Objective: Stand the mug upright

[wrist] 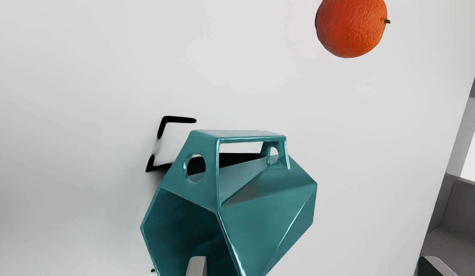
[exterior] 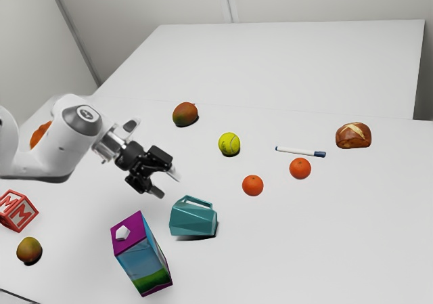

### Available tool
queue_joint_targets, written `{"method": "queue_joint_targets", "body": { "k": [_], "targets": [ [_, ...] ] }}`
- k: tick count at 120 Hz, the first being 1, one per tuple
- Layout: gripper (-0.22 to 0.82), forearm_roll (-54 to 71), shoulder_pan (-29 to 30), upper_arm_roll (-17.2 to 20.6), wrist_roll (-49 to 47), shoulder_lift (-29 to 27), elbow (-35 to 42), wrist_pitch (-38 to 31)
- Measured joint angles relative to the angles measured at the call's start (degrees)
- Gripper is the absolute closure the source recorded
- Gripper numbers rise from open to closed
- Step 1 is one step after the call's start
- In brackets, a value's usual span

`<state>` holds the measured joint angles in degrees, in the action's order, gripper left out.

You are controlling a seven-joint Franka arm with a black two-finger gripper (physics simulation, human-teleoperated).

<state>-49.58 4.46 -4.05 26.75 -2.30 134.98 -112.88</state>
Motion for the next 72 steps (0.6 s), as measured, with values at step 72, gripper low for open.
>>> {"method": "queue_joint_targets", "body": {
  "k": [72],
  "targets": [
    [0.00, -13.8, 2.5, 0.1, 12.3, 2.7, 6.9, 0.6]
  ]
}}
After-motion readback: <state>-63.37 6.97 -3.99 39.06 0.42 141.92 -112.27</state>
